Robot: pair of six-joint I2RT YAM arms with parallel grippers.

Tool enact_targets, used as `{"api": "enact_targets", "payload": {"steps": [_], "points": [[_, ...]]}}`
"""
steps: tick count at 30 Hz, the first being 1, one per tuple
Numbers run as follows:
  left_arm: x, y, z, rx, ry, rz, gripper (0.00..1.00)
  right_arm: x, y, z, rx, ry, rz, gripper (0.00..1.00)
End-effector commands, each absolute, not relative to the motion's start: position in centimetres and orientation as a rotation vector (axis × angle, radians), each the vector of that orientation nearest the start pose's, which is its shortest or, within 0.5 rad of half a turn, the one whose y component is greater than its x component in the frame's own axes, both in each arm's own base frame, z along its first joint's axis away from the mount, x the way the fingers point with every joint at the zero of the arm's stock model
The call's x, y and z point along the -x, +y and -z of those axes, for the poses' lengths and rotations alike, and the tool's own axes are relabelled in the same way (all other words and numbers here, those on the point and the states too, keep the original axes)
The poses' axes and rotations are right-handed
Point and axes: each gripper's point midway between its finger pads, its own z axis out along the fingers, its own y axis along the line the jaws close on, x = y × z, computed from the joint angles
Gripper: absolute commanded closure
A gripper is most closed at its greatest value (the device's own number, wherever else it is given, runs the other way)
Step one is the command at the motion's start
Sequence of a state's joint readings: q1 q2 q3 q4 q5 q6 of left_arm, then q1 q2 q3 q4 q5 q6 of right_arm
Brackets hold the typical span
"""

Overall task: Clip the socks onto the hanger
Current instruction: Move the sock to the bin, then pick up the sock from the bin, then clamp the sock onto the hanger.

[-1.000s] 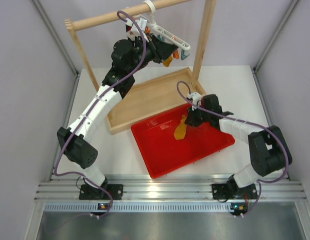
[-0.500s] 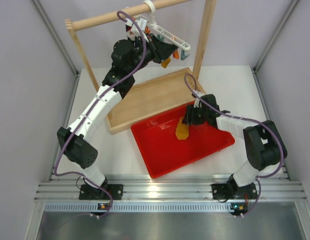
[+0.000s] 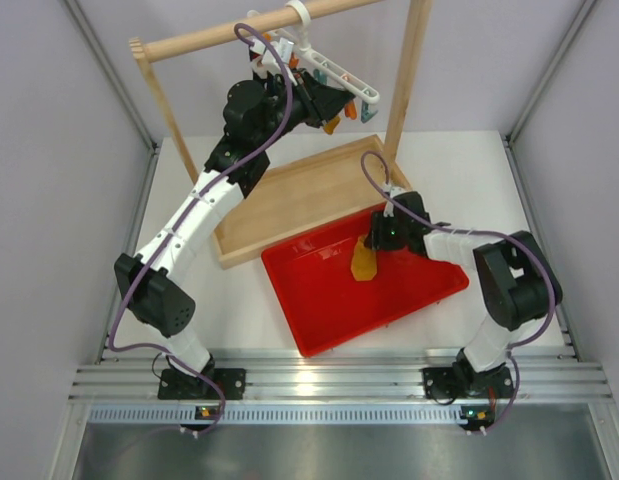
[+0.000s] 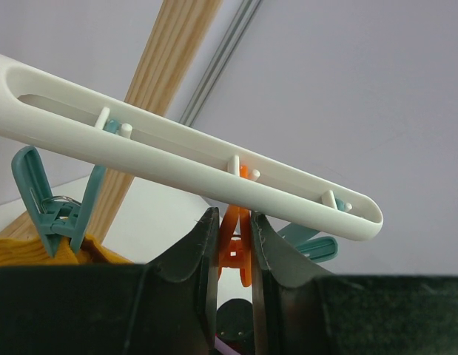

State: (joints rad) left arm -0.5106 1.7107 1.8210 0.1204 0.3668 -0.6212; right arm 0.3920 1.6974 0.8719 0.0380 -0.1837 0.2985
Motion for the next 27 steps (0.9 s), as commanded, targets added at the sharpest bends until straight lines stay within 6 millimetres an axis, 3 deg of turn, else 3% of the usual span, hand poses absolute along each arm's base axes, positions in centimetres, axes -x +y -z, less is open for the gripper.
{"api": "enact_targets", "payload": {"steps": [1,5,9,12,14,17,19,22,27], "points": [[-41.9,-31.8,-49.7,-0.224,1.378,1.156,1.00,-35.9,20.6,-3.6,0.284,2.383,-0.529,0.64],[-41.9,-31.8,-49.6,-0.221,1.382,1.158,1.00,-36.1,21.0,-4.1,0.321,2.335,-0.551,1.00],[-41.8,-31.8,-49.6,-0.224,1.385,1.156,1.00,-36.5,21.7,-7.8,0.375,2.208,-0.637,1.00],[-41.7,-31.8,-49.5,-0.226,1.389,1.161,1.00,-37.1,21.9,-14.2,0.369,2.002,-0.809,1.00],[-41.6,-31.8,-49.4,-0.226,1.391,1.163,1.00,-37.3,21.7,-20.3,0.399,1.797,-0.914,1.00],[-41.4,-32.0,-49.3,-0.236,1.390,1.180,1.00,-36.6,21.9,-27.5,0.445,1.579,-1.026,1.00],[-41.2,-32.2,-49.4,-0.242,1.383,1.205,1.00,-35.7,22.3,-31.2,0.481,1.478,-1.098,1.00],[-40.9,-32.6,-49.5,-0.254,1.377,1.242,1.00,-34.9,22.9,-34.9,0.533,1.360,-1.161,1.00],[-40.6,-32.8,-49.5,-0.266,1.374,1.275,1.00,-35.1,23.5,-38.7,0.523,1.246,-1.275,1.00]]}}
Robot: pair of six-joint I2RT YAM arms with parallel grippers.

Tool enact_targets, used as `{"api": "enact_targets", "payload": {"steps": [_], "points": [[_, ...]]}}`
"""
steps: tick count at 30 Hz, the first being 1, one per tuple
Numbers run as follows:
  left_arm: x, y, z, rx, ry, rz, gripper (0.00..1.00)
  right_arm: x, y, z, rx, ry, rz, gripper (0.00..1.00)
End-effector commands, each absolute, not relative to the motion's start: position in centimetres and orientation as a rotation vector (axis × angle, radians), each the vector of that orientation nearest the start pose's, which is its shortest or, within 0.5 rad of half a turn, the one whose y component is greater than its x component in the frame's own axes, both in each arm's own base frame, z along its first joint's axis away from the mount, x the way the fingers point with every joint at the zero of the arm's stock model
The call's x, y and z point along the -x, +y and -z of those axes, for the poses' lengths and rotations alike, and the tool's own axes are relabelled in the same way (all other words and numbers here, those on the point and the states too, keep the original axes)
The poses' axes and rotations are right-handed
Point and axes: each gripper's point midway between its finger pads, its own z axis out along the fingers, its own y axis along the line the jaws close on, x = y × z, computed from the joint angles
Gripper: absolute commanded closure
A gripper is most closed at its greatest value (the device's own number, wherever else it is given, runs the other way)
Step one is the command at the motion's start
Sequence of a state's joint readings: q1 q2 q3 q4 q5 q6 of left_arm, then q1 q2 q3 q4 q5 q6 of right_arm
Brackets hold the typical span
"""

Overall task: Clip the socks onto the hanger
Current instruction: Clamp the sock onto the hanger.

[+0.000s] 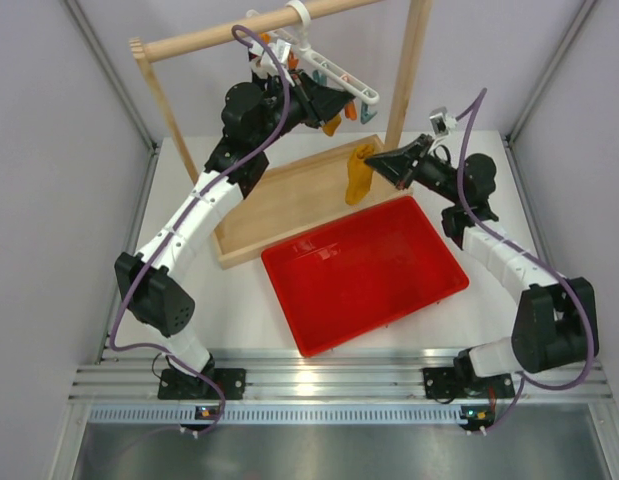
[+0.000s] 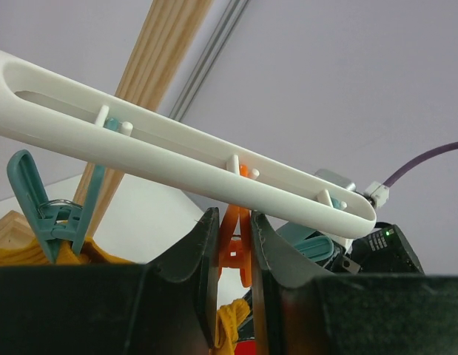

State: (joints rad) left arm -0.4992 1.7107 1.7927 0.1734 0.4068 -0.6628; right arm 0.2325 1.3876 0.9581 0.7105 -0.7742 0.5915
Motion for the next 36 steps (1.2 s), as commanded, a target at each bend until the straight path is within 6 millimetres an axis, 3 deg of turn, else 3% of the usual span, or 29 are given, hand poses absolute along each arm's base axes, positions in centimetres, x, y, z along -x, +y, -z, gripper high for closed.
{"api": "enact_targets", "payload": {"steps": [1,6,14,26,29,36], "points": [[-40.6,-32.8,-49.5,-0.269,1.374,1.277,1.00,-35.2,23.6,-39.8,0.523,1.220,-1.282,1.00],[-40.5,-32.7,-49.3,-0.274,1.385,1.284,1.00,-36.2,23.8,-42.2,0.513,1.174,-1.299,1.00],[-40.7,-32.9,-48.5,-0.279,1.409,1.300,1.00,-37.1,24.6,-42.8,0.492,1.174,-1.344,1.00],[-41.0,-33.1,-47.9,-0.284,1.423,1.305,1.00,-38.4,25.6,-42.8,0.480,1.197,-1.367,1.00],[-41.1,-33.0,-48.0,-0.281,1.421,1.301,1.00,-38.9,26.1,-41.8,0.480,1.217,-1.382,1.00],[-41.2,-33.0,-47.8,-0.291,1.422,1.287,1.00,-38.3,26.5,-41.7,0.501,1.187,-1.402,1.00]]}}
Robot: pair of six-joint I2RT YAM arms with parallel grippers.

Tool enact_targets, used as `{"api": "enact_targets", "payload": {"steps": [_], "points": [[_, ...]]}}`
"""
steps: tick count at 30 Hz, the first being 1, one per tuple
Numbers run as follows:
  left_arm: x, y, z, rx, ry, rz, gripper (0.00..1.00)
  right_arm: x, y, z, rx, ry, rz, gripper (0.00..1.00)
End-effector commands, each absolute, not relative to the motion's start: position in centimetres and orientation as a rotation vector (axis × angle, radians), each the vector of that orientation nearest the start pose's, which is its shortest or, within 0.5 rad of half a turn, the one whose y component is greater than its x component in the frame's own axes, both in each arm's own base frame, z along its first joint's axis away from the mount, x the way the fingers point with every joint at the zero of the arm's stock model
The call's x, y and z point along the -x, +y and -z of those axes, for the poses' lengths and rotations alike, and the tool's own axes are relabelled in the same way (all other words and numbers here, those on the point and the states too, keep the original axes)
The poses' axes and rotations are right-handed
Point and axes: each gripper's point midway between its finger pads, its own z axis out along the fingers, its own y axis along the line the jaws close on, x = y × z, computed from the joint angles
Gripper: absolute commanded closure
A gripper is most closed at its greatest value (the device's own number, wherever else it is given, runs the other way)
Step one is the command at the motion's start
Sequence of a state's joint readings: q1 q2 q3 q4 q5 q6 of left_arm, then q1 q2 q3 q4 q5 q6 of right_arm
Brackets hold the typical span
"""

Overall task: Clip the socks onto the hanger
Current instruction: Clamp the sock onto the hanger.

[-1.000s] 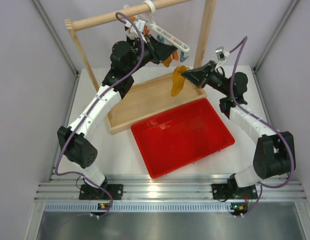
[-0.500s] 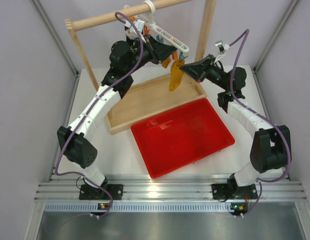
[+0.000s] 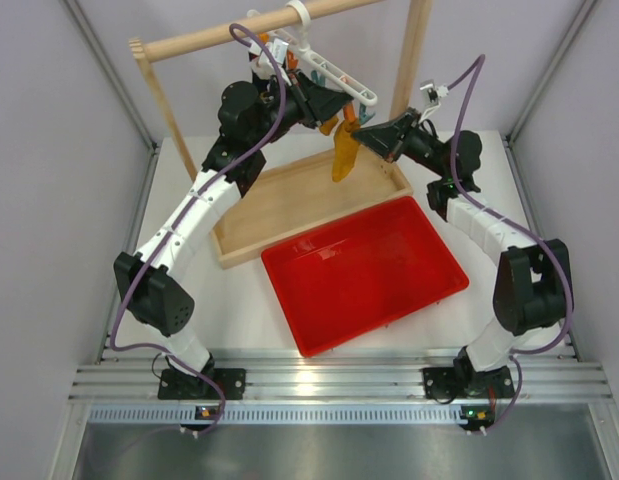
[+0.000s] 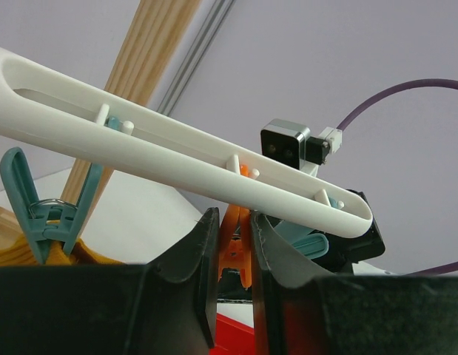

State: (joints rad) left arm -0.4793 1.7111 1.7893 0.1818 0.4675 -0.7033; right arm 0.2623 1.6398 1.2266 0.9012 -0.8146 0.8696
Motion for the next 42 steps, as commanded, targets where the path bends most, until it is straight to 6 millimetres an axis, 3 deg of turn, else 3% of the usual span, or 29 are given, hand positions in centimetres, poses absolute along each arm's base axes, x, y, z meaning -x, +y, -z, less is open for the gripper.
{"api": "enact_targets", "payload": {"steps": [1,14,42], "points": [[-41.3,-32.9,-47.9,-0.290,1.421,1.280,1.00,-38.2,26.5,-41.9,0.507,1.179,-1.400,1.00],[-41.8,-32.5,-47.4,-0.290,1.429,1.239,1.00,-36.9,26.0,-43.3,0.532,1.138,-1.398,1.00],[-42.2,-32.7,-45.8,-0.313,1.475,1.209,1.00,-36.6,24.7,-46.3,0.506,1.089,-1.394,1.00]]}}
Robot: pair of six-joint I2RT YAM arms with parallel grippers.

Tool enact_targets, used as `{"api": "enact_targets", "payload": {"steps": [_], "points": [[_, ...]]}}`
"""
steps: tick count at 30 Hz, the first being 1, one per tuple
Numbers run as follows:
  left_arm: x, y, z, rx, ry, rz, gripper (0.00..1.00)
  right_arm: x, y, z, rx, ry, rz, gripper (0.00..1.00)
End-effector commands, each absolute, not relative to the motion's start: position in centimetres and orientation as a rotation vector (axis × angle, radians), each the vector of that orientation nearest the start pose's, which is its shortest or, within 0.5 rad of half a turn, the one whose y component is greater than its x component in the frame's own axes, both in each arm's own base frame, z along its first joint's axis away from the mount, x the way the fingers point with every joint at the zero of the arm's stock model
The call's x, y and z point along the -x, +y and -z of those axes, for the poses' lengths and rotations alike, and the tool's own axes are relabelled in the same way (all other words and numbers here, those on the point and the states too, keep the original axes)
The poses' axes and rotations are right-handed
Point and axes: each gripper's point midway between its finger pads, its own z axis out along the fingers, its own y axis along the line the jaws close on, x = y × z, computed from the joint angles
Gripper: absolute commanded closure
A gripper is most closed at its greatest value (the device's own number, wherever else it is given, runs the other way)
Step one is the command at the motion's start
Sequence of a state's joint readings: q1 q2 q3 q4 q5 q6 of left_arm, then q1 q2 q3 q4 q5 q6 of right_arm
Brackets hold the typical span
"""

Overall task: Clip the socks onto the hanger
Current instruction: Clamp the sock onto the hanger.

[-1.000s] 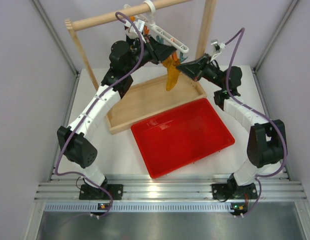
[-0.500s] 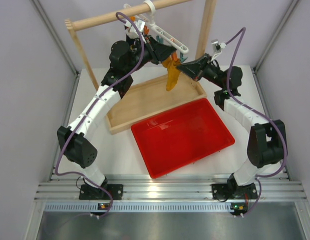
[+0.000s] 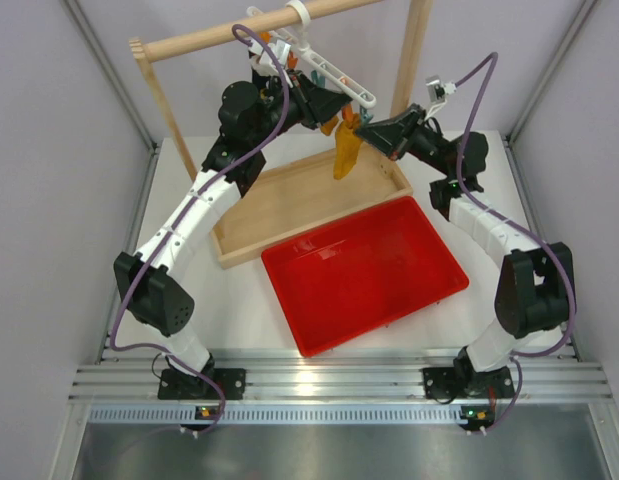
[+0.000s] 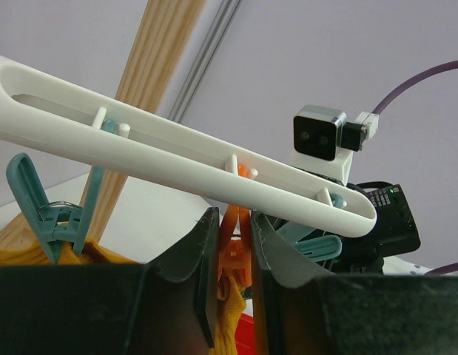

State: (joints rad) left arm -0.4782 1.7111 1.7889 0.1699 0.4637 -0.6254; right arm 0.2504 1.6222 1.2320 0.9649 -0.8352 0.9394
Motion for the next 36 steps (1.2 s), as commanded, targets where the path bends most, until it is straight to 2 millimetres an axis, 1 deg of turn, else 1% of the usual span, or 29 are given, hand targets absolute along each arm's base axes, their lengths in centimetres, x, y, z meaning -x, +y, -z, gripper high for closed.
{"api": "enact_targets", "payload": {"steps": [1,5,9,16,17,18,20,21,22,24,25,27,31,32,35,36], "points": [[-42.1,-32.8,-45.8,-0.315,1.476,1.212,1.00,-36.7,24.8,-46.3,0.506,1.089,-1.394,1.00],[-42.1,-32.8,-45.8,-0.317,1.475,1.215,1.00,-36.8,24.8,-46.8,0.506,1.078,-1.392,1.00],[-42.3,-33.0,-45.4,-0.310,1.488,1.225,1.00,-36.8,24.9,-47.4,0.512,1.062,-1.394,1.00],[-42.3,-32.9,-45.7,-0.309,1.484,1.220,1.00,-36.8,24.9,-47.5,0.517,1.061,-1.393,1.00],[-42.4,-32.9,-45.7,-0.307,1.482,1.218,0.98,-36.8,24.9,-47.4,0.518,1.062,-1.395,1.00],[-42.4,-32.9,-45.7,-0.308,1.481,1.217,0.90,-36.8,24.9,-47.4,0.518,1.064,-1.396,1.00],[-42.4,-32.8,-45.9,-0.306,1.479,1.212,0.85,-36.7,24.9,-47.4,0.520,1.065,-1.393,1.00],[-42.5,-32.8,-45.9,-0.300,1.479,1.210,0.80,-36.8,24.9,-47.2,0.520,1.068,-1.394,1.00],[-42.4,-32.7,-46.0,-0.299,1.475,1.207,0.73,-36.8,24.9,-47.1,0.520,1.070,-1.392,1.00],[-42.5,-32.7,-46.3,-0.297,1.467,1.205,0.68,-36.8,24.9,-47.0,0.520,1.074,-1.392,1.00],[-42.5,-32.5,-46.4,-0.292,1.462,1.203,0.62,-36.9,24.9,-47.0,0.519,1.075,-1.391,1.00],[-42.4,-32.3,-46.9,-0.282,1.447,1.206,0.56,-37.1,25.0,-46.8,0.514,1.080,-1.392,1.00],[-41.7,-32.2,-47.7,-0.281,1.414,1.240,0.49,-37.5,25.0,-46.6,0.505,1.086,-1.391,1.00],[-41.4,-32.1,-48.1,-0.284,1.405,1.245,0.43,-37.6,25.0,-46.6,0.503,1.087,-1.390,1.00],[-40.7,-32.0,-48.7,-0.296,1.379,1.266,0.36,-37.8,25.0,-46.5,0.503,1.091,-1.389,1.00],[-40.4,-31.9,-49.0,-0.301,1.370,1.270,0.32,-37.9,25.1,-46.4,0.500,1.095,-1.387,1.00]]}}
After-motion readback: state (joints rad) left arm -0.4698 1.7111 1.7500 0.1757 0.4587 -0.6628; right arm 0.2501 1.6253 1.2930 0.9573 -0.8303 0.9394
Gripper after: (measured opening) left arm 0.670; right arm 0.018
